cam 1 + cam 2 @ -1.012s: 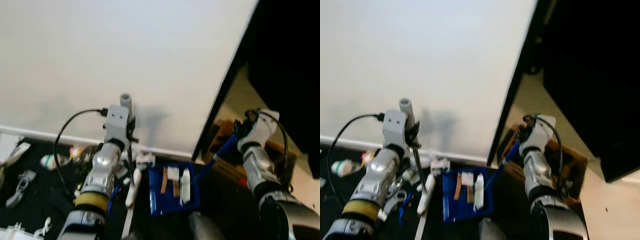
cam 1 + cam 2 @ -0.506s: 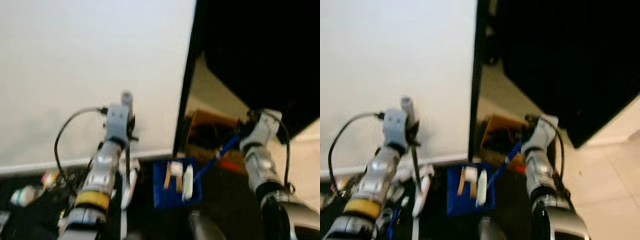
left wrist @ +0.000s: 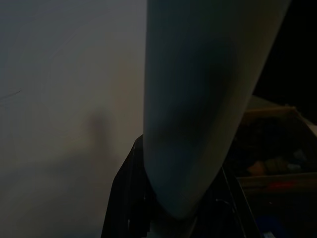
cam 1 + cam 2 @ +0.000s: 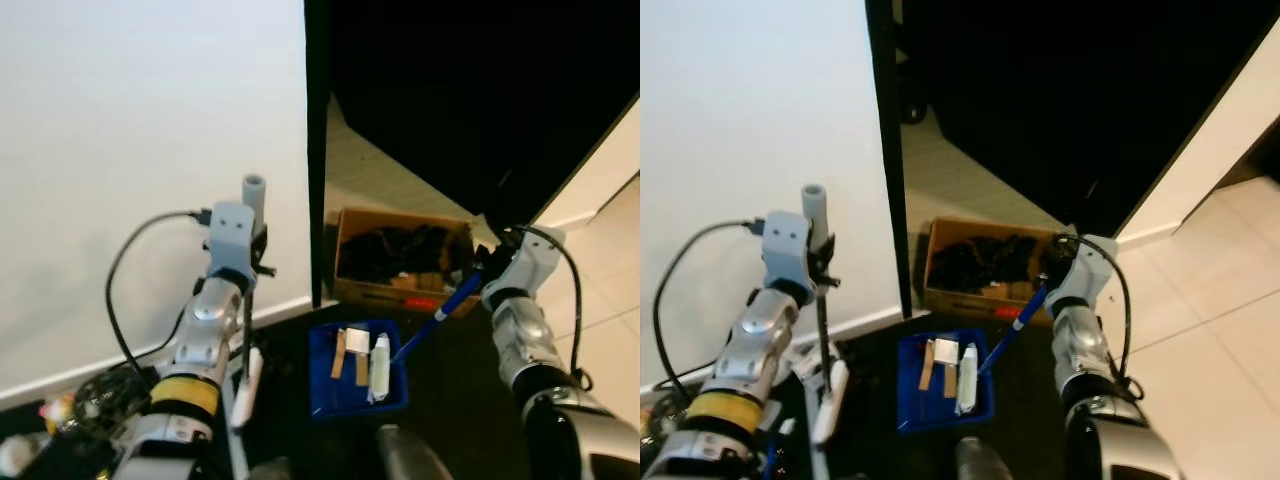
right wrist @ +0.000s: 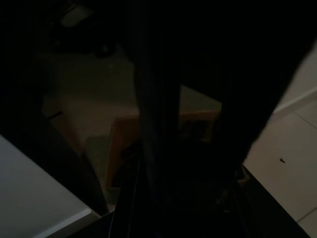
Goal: Sweep floor
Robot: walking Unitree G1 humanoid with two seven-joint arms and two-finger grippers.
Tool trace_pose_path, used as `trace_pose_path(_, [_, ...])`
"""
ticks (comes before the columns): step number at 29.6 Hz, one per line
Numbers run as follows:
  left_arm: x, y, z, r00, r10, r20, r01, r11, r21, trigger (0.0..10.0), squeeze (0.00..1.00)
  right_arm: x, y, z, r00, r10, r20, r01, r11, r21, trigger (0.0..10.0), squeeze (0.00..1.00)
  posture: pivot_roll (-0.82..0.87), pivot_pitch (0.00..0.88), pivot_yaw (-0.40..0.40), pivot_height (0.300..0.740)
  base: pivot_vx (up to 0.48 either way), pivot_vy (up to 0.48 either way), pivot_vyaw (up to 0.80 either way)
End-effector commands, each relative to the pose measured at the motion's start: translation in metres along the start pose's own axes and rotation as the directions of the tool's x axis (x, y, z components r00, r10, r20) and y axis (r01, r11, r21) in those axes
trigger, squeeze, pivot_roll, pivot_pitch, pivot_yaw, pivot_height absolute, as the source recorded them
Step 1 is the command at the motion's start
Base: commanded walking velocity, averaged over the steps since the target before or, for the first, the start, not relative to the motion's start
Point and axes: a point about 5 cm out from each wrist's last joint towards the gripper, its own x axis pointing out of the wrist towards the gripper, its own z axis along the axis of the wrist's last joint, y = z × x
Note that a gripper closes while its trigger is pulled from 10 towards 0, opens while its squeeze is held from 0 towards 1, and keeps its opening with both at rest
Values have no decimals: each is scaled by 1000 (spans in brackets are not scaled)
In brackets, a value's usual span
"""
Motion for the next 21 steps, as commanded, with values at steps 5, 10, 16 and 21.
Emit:
trace_pose_path(5, [-1, -2, -2, 999, 36, -2, -36, 998, -57, 10000, 0, 2, 4, 6, 999, 19, 32, -19, 1000, 2, 10000, 0, 17, 86, -24, 740, 0, 0, 0])
trace_pose_path(10, [0, -1, -3, 998, 59, -11, -59, 997, -56, 10000, 0, 3, 5, 8, 999, 27, 44, -27, 1000, -1, 10000, 0, 12, 85, -26, 740, 0, 0, 0])
trace_pose_path(16, [0, -3, -3, 998, 63, -12, -63, 996, -62, 10000, 0, 4, 4, 15, 996, 34, 87, -34, 999, -6, 10000, 0, 10, 86, -29, 740, 0, -128, 0])
trace_pose_path(21, [0, -4, -3, 998, 67, -14, -68, 995, -67, 10000, 0, 6, 4, 22, 993, 37, 116, -37, 999, -2, 10000, 0, 6, 86, -29, 740, 0, -269, 0])
